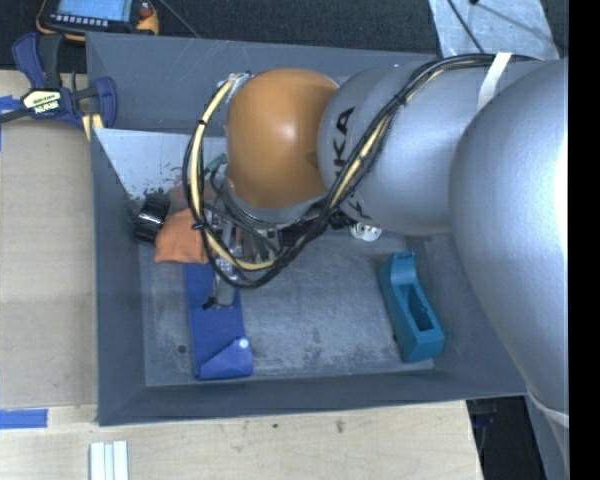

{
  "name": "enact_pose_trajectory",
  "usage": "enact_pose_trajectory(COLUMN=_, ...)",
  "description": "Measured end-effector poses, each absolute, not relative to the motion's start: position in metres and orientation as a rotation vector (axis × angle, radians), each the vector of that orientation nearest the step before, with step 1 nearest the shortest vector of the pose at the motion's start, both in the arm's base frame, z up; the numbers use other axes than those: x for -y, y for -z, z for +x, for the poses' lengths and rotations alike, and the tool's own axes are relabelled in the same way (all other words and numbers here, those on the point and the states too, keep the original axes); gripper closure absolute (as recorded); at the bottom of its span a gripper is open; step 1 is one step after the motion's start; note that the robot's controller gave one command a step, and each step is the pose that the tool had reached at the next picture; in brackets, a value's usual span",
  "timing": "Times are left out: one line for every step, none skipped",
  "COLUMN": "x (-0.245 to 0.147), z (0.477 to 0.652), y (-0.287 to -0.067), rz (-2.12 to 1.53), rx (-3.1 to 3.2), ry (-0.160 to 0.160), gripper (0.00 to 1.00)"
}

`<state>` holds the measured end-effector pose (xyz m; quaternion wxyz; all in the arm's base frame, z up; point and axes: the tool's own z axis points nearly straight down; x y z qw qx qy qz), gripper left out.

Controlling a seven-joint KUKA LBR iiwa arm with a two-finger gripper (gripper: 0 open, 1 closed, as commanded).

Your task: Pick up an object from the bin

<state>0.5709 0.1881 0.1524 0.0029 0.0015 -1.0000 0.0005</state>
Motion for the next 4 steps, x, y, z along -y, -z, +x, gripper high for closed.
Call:
enact_pose_trajectory(x=-0.187, z=0.573, y=-0.157, rz=0.0, rx=3.144, ry=0.001, gripper=0.0)
enact_pose_trajectory(x=-0.191, z=0.591, y=-0.106, rz=0.433, rx=3.121, ry=0.002, gripper=0.0)
enact_pose_trajectory(x=-0.193, z=0.612, y=-0.072, rz=0.657, rx=3.07, ry=0.001, gripper=0.0)
enact_pose_trajectory(x=-0.213, z=0.596, y=-0.074, rz=1.105, rx=2.954, ry=-0.007, gripper=0.0)
